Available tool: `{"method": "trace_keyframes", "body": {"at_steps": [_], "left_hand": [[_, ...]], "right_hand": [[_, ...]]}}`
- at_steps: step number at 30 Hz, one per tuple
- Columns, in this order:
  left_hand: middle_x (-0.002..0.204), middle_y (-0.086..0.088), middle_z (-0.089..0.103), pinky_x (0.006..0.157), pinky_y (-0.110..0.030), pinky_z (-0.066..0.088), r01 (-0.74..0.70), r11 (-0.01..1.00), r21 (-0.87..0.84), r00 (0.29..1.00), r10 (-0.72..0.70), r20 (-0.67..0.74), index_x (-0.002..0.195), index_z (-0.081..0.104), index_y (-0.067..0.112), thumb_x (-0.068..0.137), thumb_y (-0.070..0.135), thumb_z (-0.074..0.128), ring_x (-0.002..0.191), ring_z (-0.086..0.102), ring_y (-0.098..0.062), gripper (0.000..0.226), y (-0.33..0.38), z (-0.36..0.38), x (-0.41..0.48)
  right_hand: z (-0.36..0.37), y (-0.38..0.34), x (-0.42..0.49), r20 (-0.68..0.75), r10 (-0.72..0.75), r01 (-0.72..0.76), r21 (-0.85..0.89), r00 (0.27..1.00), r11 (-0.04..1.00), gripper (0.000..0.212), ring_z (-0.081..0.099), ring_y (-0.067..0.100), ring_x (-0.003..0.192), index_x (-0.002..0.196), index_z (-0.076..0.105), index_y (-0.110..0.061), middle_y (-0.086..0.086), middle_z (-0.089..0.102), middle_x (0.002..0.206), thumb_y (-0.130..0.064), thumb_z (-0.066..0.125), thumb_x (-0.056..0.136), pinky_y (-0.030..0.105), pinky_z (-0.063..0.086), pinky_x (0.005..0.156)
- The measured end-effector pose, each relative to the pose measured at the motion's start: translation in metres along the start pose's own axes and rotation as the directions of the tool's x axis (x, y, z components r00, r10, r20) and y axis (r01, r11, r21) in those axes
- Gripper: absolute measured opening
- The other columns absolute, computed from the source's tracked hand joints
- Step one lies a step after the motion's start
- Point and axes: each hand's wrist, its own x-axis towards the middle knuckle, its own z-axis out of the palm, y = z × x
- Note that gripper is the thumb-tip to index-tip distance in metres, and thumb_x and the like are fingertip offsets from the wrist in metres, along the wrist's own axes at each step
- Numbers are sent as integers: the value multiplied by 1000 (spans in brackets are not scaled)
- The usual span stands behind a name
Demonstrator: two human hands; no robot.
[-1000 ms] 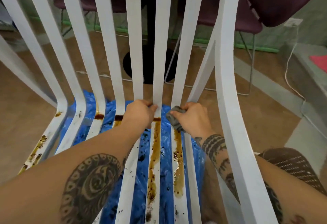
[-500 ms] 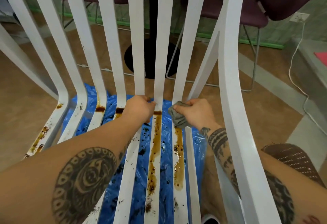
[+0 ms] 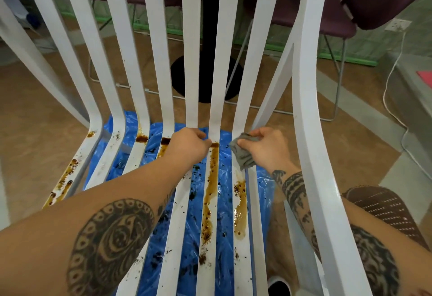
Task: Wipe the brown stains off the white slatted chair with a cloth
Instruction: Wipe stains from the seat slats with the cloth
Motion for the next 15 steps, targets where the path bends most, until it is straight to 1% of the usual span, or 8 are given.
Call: {"method": "trace_keyframes", "body": {"at_steps": [3,4,6,9,11,12,14,15], "left_hand": [[114,-11,70,67,-29,50,-11,1000,-11,1000,11,25,136,60,16,99,35,60,86,67,-22,41,-1,3,-6],[112,-12,71,67,-29,48,-15,1000,-13,1000,15,27,136,60,16,99,35,60,83,67,-21,41,-2,5,-7],[96,-10,70,61,-27,46,-20,1000,-15,1000,20,16,137,59,18,99,35,59,61,59,-16,41,-2,6,-9],[85,-5,65,53,-25,44,-11,1000,-26,1000,11,-1,137,58,19,99,35,58,53,49,-12,42,-2,8,-10],[91,-7,68,51,-24,43,-5,1000,-26,1000,5,-10,137,59,19,99,33,57,57,54,-14,40,-2,6,-11],[97,-9,70,52,-24,44,-1,1000,-27,1000,1,-13,136,59,19,100,31,56,62,57,-16,38,-2,6,-11],[115,-12,70,61,-26,50,10,999,-34,1000,-11,-21,137,59,19,100,29,55,80,66,-23,38,-5,3,-12],[119,-12,69,64,-27,51,12,999,-39,1000,-13,-24,137,59,19,101,27,55,85,67,-25,38,-7,2,-12]], "right_hand": [[13,5,-12,9,-54,54,-19,998,998,24,59,-5,71,98,71,-20,-11,67,84,-32,83,81,2,44,50],[15,8,-16,12,-61,62,-27,998,998,22,60,-6,72,98,75,-22,-11,68,83,-33,83,80,2,46,54],[15,17,-27,56,-75,77,-45,996,996,22,63,-5,72,101,78,-25,-17,67,78,-34,82,81,4,51,63],[4,26,-40,190,-88,112,-115,978,987,20,70,2,74,103,77,-29,-14,73,82,-36,78,84,21,60,73],[-5,25,-42,247,-70,125,-213,966,969,16,68,4,71,101,77,-26,-10,73,82,-33,76,87,13,55,61],[-8,24,-40,224,-60,111,-219,973,969,15,66,4,67,101,77,-21,-8,71,80,-28,75,88,9,49,53],[-12,22,-38,130,-39,53,-105,991,993,16,60,1,63,106,73,-12,-4,67,82,-19,73,91,5,42,44],[-13,19,-38,98,-54,58,-33,994,998,19,59,-2,65,110,71,-10,-4,65,86,-16,72,92,3,42,47]]}}
